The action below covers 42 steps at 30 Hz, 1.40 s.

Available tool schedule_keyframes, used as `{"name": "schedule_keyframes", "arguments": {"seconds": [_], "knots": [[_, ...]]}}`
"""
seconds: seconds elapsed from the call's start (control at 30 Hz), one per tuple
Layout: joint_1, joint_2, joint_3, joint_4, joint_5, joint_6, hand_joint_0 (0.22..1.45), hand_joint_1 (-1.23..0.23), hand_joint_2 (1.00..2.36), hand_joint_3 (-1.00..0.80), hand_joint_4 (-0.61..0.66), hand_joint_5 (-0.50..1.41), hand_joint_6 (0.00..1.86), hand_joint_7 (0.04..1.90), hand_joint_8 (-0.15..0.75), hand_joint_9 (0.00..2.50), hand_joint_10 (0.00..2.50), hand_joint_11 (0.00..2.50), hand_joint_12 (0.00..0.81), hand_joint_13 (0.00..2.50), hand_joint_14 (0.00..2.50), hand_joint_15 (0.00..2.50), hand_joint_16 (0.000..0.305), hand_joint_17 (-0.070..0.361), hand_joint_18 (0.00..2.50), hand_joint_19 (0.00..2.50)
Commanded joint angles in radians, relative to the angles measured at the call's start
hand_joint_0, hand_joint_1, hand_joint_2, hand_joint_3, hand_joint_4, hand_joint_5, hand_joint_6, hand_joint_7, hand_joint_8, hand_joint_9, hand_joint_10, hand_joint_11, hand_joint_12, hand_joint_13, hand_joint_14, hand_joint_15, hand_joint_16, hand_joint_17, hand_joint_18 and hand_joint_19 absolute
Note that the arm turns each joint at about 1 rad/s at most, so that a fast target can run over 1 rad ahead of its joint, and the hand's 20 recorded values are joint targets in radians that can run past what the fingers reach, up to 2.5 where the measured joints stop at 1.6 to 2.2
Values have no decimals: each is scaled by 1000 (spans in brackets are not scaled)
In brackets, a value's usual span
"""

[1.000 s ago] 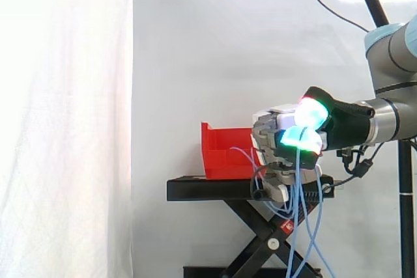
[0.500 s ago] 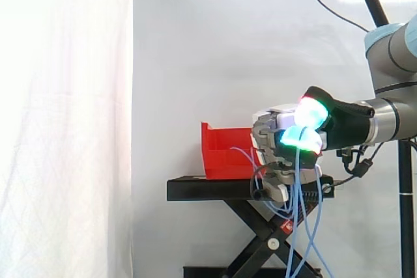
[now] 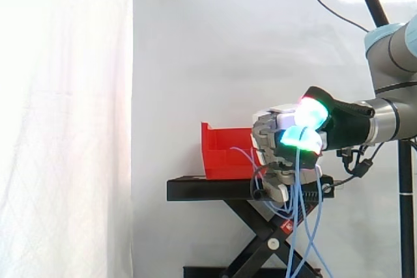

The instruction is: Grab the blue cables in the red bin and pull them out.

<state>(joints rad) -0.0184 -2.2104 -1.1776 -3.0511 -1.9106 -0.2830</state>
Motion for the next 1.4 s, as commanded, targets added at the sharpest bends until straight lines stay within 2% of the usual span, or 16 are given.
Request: {"name": "schedule_keyframes", "arguments": {"seconds": [0.0, 1.37], "knots": [[0, 0, -1, 0, 1, 0, 976, -860, 1000, -1000, -36, 798, 862, 640, 199, 1218, 27, 1407, 290, 1209, 31, 1164, 41, 93, 840, 705], [0, 0, -1, 0, -1, 0, 977, -859, 1000, -1000, -44, 795, 866, 637, 197, 1215, 27, 1388, 288, 1238, 31, 1162, 42, 95, 854, 701]]}}
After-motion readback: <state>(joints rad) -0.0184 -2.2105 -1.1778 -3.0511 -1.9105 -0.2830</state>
